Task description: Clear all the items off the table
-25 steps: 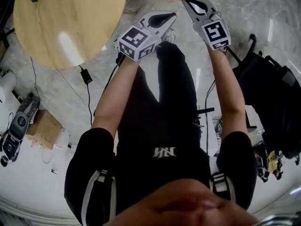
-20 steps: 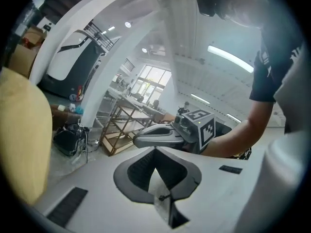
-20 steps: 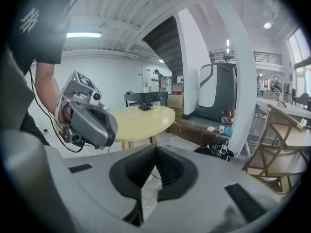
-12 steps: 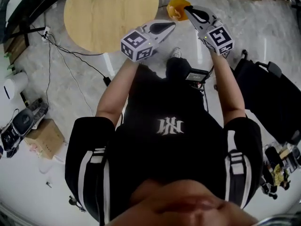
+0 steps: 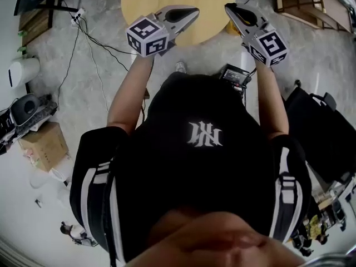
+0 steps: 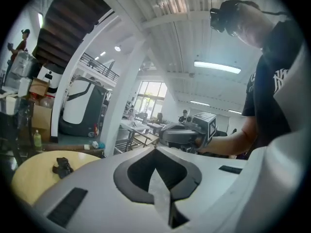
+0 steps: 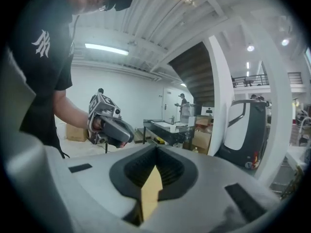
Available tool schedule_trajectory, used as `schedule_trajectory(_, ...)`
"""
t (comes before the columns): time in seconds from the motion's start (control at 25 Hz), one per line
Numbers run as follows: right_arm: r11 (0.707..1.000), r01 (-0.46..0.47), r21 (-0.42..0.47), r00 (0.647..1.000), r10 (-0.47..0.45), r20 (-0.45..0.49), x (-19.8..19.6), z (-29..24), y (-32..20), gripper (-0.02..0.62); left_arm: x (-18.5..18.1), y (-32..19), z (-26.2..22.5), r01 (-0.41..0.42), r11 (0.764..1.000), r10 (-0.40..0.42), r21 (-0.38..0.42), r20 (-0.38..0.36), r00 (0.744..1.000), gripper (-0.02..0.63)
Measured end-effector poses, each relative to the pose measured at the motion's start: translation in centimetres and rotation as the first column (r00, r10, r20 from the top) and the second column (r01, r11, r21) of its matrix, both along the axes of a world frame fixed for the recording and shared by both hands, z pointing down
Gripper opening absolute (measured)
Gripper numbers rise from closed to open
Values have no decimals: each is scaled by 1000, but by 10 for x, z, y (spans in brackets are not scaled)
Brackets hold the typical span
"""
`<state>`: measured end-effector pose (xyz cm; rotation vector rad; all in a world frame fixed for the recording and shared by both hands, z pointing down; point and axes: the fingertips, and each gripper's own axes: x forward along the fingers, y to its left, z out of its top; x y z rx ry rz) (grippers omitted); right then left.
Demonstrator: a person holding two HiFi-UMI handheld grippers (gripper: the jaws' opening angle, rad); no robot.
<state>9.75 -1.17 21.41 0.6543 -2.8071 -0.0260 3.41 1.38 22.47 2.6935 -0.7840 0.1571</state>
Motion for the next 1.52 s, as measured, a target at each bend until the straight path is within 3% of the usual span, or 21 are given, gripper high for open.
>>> schedule_trajectory(0.2,999,8,31,1000,-8,-2,-62,-24,10,3,-88,23,-13,22,999,-22,28,10,1000,12)
schedule_trajectory(0.36,1000,26,15,999,-25,-29,-91,-21,18,3,-125,37,-3,37,999,-36,22,-12,999,12)
schedule_trajectory(0.6,998,67,12,996,-66,-61,-98,-14,31,5,-125,39,5,68,997,-71,-29,-123,990,12)
schedule_trajectory(0.92,999,30,32,999,-30,11,-88,-24,27,9,-133,40,-5,72,997,-73,-15,-153,986,12)
schedule_trajectory(1.08,999,41,7,999,-40,-2,-89,-10,30,107,-126,45,-4,46,999,-43,18,-132,990,12)
schedule_trajectory(1.24,999,41,17,999,-41,-22,-102,-7,27,110,-131,48,-6,35,999,-31,41,-97,995,12)
schedule_trajectory(1.32,998,59,17,998,-59,-37,-116,3,12,134,-143,33,3,49,998,-45,41,-83,996,12)
schedule_trajectory(1.36,997,71,14,997,-71,-44,-122,13,3,183,-149,24,13,62,997,-60,35,-79,995,12)
schedule_trajectory(1.52,995,95,0,994,-95,-44,-128,34,-25,187,-163,-4,37,135,991,-134,4,-67,989,12)
